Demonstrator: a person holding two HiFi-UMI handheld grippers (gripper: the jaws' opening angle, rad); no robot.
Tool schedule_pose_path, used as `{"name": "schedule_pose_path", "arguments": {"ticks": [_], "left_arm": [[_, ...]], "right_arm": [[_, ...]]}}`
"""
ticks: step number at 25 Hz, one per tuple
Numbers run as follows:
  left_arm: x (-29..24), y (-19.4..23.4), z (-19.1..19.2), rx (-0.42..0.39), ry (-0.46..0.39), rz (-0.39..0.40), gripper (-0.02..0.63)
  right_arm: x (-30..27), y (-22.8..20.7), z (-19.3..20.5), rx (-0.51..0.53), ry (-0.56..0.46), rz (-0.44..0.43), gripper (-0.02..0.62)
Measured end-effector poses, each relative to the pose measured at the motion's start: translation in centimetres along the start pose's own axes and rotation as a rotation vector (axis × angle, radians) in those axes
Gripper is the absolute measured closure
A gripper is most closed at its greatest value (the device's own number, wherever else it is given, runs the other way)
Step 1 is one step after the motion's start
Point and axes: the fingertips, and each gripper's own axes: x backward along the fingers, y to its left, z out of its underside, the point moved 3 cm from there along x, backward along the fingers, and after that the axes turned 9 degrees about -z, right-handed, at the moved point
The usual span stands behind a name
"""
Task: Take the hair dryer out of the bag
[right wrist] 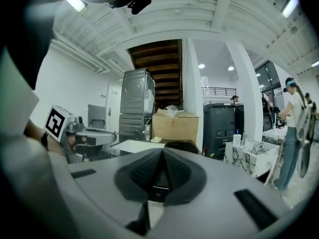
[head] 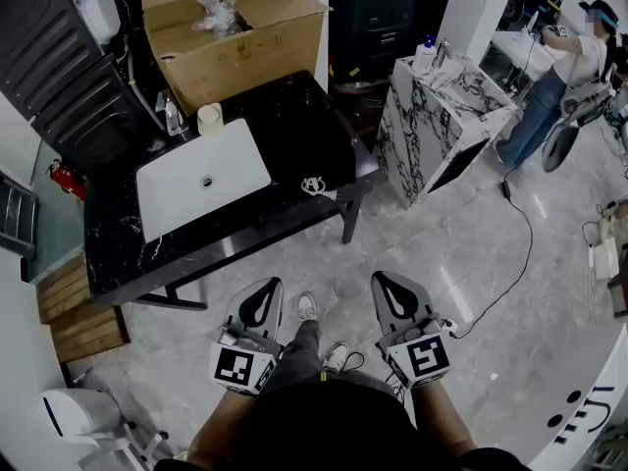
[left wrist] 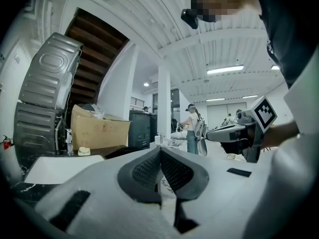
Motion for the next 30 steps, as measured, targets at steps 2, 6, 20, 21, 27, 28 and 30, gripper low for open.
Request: {"name": "schedule_pose_path", "arguments": {"ticks": [2, 6, 20, 21, 27, 28, 30], "left_arm": [[-1.8, 0.2, 0.3, 0.015, 0.000, 0.022, 0.586], [-5.7, 1.4, -0.2, 0.027, -0.023, 0.051, 0.586], [-17.1, 8.5, -0.5, 0.077, -0.023, 0.123, 0.586], [-17.6, 8.9, -0.5, 0.079, -0.022, 0.130, 0.586], [-20.1, 10.5, 0.1, 0.089, -0.021, 0.164, 0.586], [-20.6, 10.6, 0.2, 0.091, -0.021, 0.166, 0.586], [-21.2, 10.6, 0.3, 0.101, -0.012, 0.170, 0.586]], "right_arm": [[-0.7, -1.0, -0.1, 0.000, 0.017, 0.016, 0.583], [-2.7, -3.5, -0.6, 0.021, 0.052, 0.036, 0.583], [-13.5, -8.8, -4.1, 0.060, 0.086, 0.050, 0.583], [-14.1, -9.0, -4.2, 0.060, 0.091, 0.053, 0.583], [-16.0, -10.0, -4.7, 0.069, 0.110, 0.086, 0.583], [-16.2, -10.2, -4.8, 0.076, 0.113, 0.087, 0.582], [-16.5, -10.5, -4.7, 0.082, 0.121, 0.088, 0.583]]}}
